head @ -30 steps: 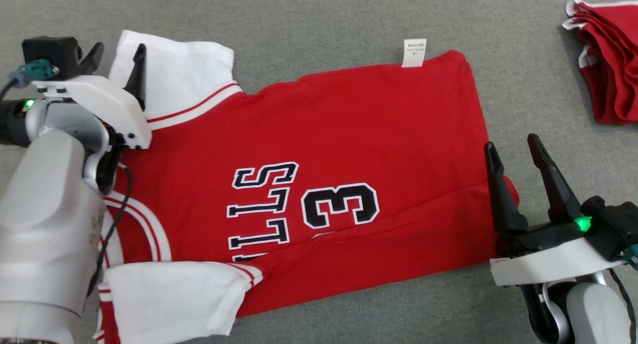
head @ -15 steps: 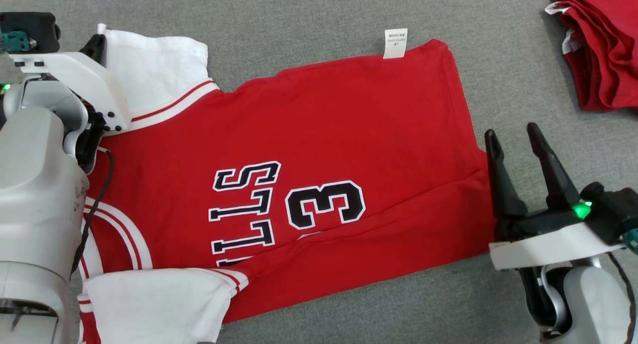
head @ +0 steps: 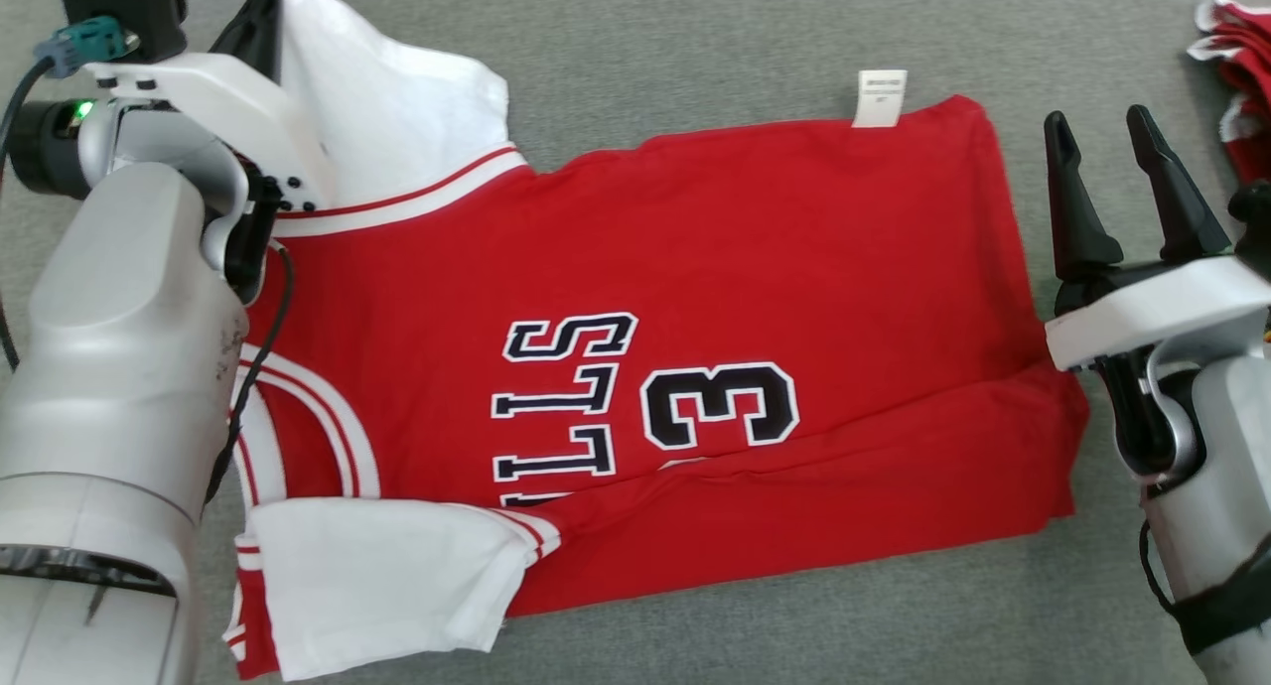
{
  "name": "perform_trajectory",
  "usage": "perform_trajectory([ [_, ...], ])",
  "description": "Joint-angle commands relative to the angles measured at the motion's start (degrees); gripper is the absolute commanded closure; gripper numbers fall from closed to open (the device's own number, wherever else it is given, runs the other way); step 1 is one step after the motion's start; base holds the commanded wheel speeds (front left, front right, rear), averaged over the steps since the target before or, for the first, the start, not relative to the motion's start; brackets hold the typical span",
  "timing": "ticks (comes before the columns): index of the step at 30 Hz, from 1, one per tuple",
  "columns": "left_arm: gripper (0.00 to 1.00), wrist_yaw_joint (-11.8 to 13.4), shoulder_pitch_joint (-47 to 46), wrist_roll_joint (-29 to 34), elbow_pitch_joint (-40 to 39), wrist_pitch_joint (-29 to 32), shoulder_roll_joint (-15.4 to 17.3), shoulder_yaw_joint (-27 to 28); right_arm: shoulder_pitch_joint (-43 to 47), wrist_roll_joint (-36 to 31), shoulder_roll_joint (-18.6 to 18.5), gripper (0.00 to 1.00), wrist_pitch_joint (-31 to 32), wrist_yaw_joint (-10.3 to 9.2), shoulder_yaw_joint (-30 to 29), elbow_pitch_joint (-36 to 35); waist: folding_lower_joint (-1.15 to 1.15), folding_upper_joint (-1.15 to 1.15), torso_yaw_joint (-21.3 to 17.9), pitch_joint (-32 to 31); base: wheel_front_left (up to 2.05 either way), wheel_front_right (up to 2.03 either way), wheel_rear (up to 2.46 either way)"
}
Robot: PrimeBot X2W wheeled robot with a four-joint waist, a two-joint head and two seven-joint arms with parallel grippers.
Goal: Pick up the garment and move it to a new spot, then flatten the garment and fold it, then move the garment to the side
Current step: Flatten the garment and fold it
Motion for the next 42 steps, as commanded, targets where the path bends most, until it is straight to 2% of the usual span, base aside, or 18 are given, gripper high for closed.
perform_trajectory([
  [1, 1.00, 0.0, -1.2, -0.4, -0.1, -0.8, -0.7, -0.6, -2.5, 0.8, -0.9, 0.00, 0.7, 0.00, 1.1, 3.4, 0.00, 0.00, 2.0, 0.3, 0.00, 0.00, 0.00],
  [7, 1.00, -0.1, -1.6, -2.0, -1.3, -2.8, -2.5, -3.4, -8.9, 4.5, -2.3, 0.00, 3.2, 0.00, 6.5, 15.3, 0.00, 0.00, 4.5, 0.3, 0.00, 0.00, 0.00],
  [12, 1.00, -0.1, -1.4, -4.0, -3.0, -3.4, -2.4, -5.8, -12.5, 7.7, -3.2, 0.00, 7.1, 0.00, 10.1, 21.5, 0.00, 0.00, 5.0, 0.1, 0.00, 0.00, 0.00],
  [14, 1.00, -0.1, -0.5, -5.8, -4.4, -3.2, -1.9, -7.2, -14.2, 10.1, -3.7, 0.64, 9.8, 0.00, 11.8, 23.2, 0.00, 0.00, 4.8, -0.3, 0.00, 0.00, 0.00],
  [16, 1.00, -0.1, 0.3, -7.3, -5.8, -3.4, -1.4, -8.1, -15.3, 11.8, -4.2, 1.00, 11.2, 0.00, 12.9, 23.5, 0.00, 0.00, 4.6, -0.7, 0.00, 0.00, 0.00],
  [21, 1.00, -0.1, 1.9, -9.9, -9.0, -4.4, 0.2, -9.0, -16.7, 14.4, -5.6, 1.00, 12.1, 0.00, 14.8, 22.9, 0.00, 0.00, 4.6, -1.6, 0.00, 0.00, 0.00],
  [31, 1.00, -0.1, 7.4, -13.2, -19.2, -6.3, 4.2, -8.0, -14.0, 21.2, -10.0, 1.00, 6.9, 0.00, 16.3, 16.2, 0.00, 0.00, 5.6, -3.6, 0.00, 0.00, 0.00],
  [37, 1.00, 1.7, 15.3, -15.1, -29.2, -6.6, 6.4, -5.4, -8.3, 26.8, -11.5, 1.00, 5.4, 0.00, 15.8, 9.5, 0.00, 0.00, 5.6, -5.4, 0.00, 0.00, 0.00],
  [42, 1.00, 4.9, 24.8, -16.8, -41.2, -6.7, 8.6, -2.7, -1.7, 31.2, -13.2, 1.00, 4.6, 0.00, 14.3, 3.6, 0.00, 0.00, 5.7, -6.5, 0.00, 0.00, 0.00],
])
